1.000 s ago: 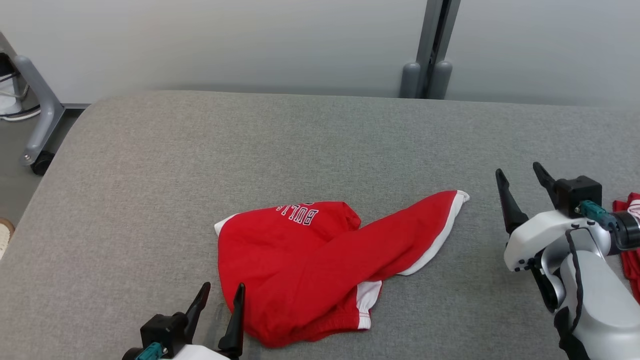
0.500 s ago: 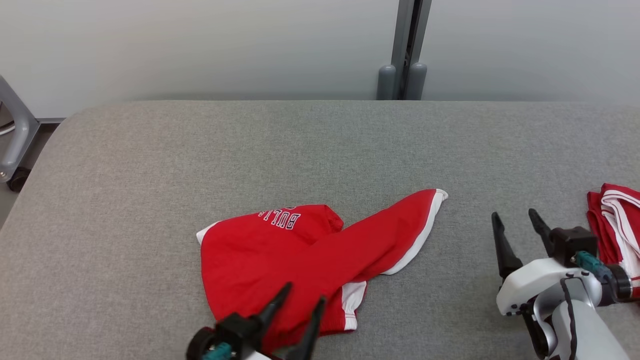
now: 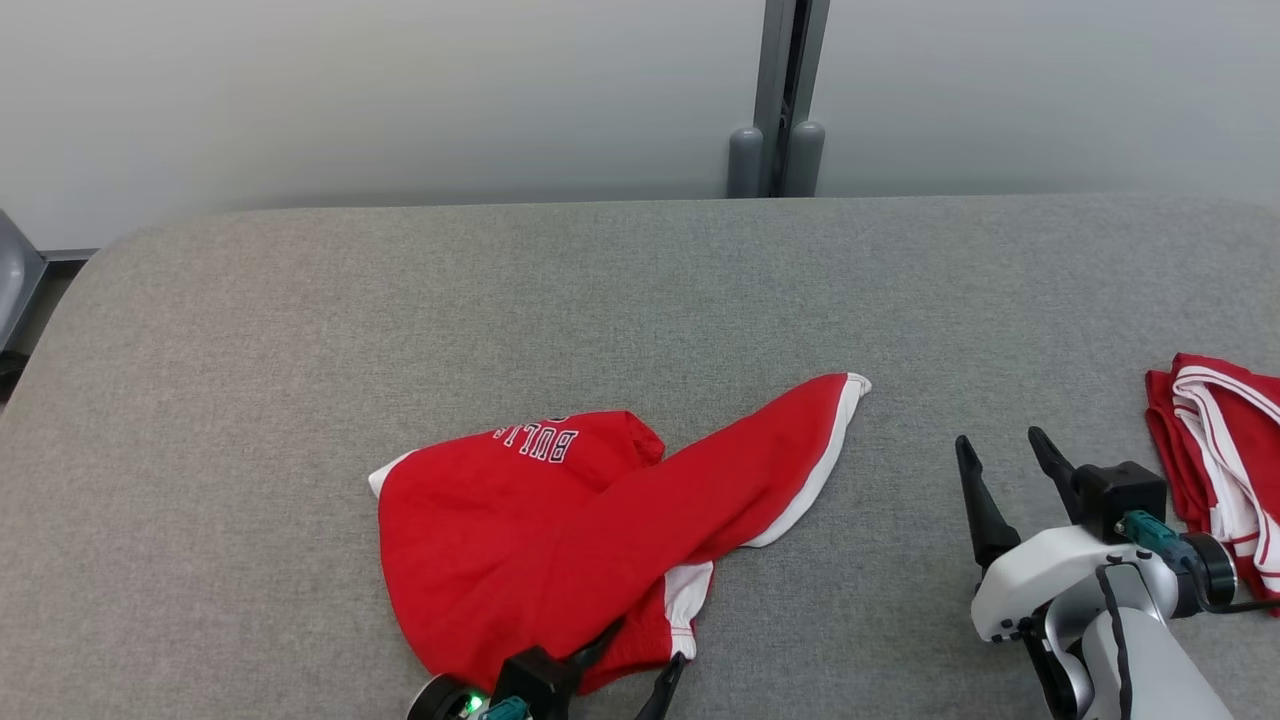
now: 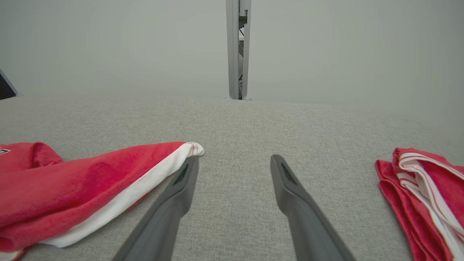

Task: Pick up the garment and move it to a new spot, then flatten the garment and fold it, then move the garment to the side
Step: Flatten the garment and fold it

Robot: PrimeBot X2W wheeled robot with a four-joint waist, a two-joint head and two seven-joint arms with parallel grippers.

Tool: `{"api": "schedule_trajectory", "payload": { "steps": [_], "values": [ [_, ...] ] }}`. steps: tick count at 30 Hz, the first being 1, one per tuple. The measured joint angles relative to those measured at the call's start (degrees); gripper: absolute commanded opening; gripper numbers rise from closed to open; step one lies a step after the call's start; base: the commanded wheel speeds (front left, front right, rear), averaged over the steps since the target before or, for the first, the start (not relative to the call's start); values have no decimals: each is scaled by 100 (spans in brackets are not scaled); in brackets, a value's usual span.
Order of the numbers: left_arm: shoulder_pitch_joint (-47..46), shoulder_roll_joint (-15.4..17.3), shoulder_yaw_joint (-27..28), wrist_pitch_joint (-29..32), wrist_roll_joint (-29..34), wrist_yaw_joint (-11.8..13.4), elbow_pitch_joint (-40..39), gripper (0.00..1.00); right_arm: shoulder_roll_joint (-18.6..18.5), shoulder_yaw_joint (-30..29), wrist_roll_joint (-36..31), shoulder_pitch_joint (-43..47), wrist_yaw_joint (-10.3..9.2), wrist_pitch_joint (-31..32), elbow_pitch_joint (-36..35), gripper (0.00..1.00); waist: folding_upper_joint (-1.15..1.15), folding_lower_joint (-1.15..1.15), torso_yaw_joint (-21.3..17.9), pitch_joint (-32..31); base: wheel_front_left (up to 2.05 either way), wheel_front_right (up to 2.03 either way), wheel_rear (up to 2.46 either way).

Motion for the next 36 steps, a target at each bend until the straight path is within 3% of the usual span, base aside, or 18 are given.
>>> {"api": "schedule_trajectory", "payload": {
  "steps": [6,7,8,9,16,23,26,32,36],
  "values": [
    [-74,-3,-18,0,59,71,464,100,2,-58,-5,5,0,0,43,100,0,0,-22,-19,0,0,0],
    [-89,-4,-30,0,79,73,532,62,2,-59,-13,5,0,0,43,100,0,0,-22,-15,0,0,0],
    [-101,-4,-40,0,114,73,606,46,5,-62,-12,5,0,0,42,100,0,0,-22,-8,0,0,0],
    [-104,-2,-34,0,114,74,653,0,5,-63,-12,4,0,0,42,100,0,0,-22,0,0,0,0],
    [-247,-1,124,3,210,132,615,0,12,-53,15,1,0,0,8,100,0,0,17,-16,0,0,0],
    [-341,1,938,2,639,-10,-1279,0,23,-160,127,94,0,0,-57,100,0,0,158,-100,0,0,0],
    [-455,63,1379,3,730,-20,-1593,0,25,-154,188,103,0,0,-63,100,0,0,194,-115,0,0,0],
    [-600,401,2070,4,756,-66,-1287,0,30,36,369,89,0,0,-83,100,0,0,149,-23,0,0,0],
    [-689,666,1976,3,558,-104,-972,0,32,86,430,53,0,0,-107,100,0,0,77,69,0,0,0]
  ]
}}
